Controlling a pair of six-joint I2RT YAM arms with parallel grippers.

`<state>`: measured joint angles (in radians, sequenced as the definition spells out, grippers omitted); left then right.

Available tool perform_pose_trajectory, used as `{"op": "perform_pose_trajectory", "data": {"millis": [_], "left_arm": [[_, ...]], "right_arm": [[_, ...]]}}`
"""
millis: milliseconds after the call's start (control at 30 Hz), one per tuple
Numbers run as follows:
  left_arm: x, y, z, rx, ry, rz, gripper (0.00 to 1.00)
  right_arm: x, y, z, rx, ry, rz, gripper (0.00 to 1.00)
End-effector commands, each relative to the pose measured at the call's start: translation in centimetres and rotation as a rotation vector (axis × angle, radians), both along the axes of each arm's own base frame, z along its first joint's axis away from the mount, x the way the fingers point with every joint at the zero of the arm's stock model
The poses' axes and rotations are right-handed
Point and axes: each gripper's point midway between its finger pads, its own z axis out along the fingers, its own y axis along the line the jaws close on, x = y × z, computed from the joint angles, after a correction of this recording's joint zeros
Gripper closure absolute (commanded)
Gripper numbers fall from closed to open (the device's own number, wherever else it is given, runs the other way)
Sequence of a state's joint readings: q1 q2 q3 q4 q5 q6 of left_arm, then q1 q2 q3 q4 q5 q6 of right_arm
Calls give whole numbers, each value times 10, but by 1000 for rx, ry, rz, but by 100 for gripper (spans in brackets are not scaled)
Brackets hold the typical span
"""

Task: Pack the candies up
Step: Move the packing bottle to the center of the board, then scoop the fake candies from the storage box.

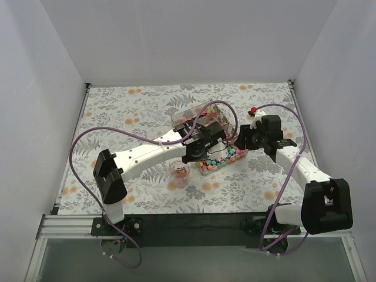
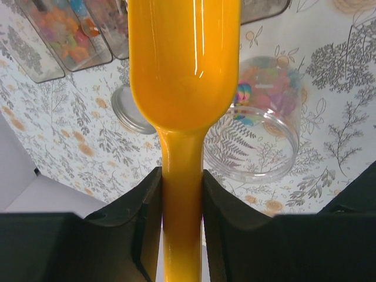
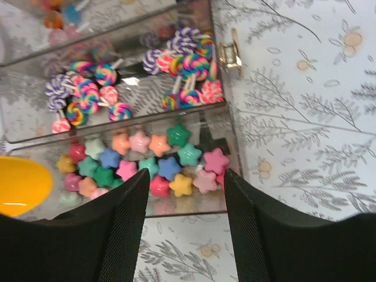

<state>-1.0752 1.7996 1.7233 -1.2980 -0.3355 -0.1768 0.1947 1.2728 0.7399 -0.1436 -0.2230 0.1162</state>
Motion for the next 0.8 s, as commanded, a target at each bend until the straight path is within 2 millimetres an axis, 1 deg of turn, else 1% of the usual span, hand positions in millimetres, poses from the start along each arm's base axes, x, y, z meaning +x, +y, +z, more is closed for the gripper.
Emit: {"op": "perform_pose_trajectory", "data": {"millis": [0,33,67,133,167,200,233,267,300,367,400,433,467,533,567,633,667,733,767], "left_arm": [[4,-19,5,-65,2,-11,100],[5,-23,5,-81,3,-9,100],[5,-27,4,-94,7,-11,100],[6,-34,5,-125,6,-13,100],[5,-37,6,-142,9,-13,100],[5,-38,9,-158,6,-15,100],[6,-43,9,-179,5,-16,100],[6,-44,11,-191,5,-17,100],[6,-46,11,-204,4,-16,100],[5,-51,17,-250,0,-20,100],[5,-53,19,-265,2,-21,100],[6,-56,27,-303,-12,-25,100],[5,-57,28,-315,-14,-27,100],[6,-60,37,-363,-34,-30,100],[7,-61,41,-382,-42,-30,100],[7,-65,46,-427,-55,-38,100],[6,-66,54,-462,-60,-46,100],[6,-71,58,-507,-61,-62,100],[5,-69,57,-518,-62,-60,100]], "right_arm": [[11,29,37,130,-103,114,41],[8,35,39,161,-100,133,43],[1,45,44,223,-88,169,43],[-6,55,46,285,-93,209,45],[-14,63,46,328,-69,246,46],[-16,67,47,346,-68,263,46],[-19,70,44,360,-53,274,46],[-25,77,42,380,-34,307,46],[-26,80,41,389,-30,314,46],[-32,87,32,402,9,336,46],[-33,89,30,407,18,344,46],[-34,91,27,406,29,348,46],[-35,94,21,404,49,354,47],[-37,96,16,403,70,361,47],[-39,98,10,400,87,361,47],[-40,98,5,397,104,359,47],[-41,99,2,396,112,362,47],[-42,101,2,397,116,367,47],[-42,102,4,399,112,371,47]]}}
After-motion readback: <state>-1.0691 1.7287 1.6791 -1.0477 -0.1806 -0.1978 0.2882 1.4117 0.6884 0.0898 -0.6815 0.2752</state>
